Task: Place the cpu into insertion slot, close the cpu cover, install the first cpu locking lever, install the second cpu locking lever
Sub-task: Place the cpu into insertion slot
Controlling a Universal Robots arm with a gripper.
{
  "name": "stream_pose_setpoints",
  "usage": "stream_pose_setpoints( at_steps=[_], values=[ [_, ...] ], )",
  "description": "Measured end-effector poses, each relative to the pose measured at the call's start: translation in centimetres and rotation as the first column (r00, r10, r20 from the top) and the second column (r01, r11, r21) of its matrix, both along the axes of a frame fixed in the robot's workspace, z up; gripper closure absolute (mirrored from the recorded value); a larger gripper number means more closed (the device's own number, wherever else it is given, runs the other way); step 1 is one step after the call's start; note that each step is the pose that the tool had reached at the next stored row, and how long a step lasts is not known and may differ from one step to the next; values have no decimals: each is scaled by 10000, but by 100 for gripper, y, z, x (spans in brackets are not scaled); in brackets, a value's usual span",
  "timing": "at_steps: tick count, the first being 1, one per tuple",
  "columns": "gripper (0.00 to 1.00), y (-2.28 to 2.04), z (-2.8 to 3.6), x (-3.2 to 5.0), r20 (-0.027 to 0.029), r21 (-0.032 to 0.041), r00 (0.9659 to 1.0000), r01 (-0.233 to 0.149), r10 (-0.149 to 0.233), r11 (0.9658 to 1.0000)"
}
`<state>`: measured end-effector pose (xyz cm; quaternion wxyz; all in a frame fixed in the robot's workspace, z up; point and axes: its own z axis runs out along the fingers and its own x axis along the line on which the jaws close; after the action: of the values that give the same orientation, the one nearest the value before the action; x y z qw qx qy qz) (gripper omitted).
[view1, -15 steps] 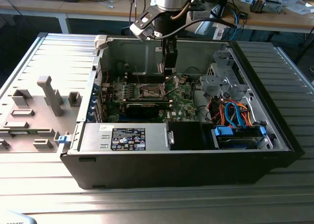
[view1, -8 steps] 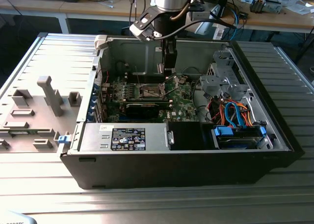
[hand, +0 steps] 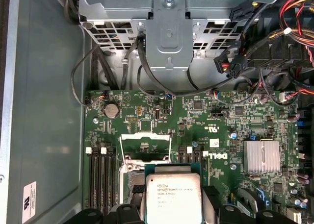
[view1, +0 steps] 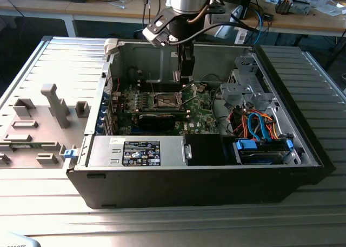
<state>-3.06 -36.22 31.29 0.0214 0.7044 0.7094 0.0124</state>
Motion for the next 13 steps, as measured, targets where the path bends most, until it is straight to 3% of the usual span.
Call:
stream_pose_setpoints(
  at_steps=[13],
  values=[
    [45,0,-55,-8,1,1,10000,0,0,10000]
  ],
)
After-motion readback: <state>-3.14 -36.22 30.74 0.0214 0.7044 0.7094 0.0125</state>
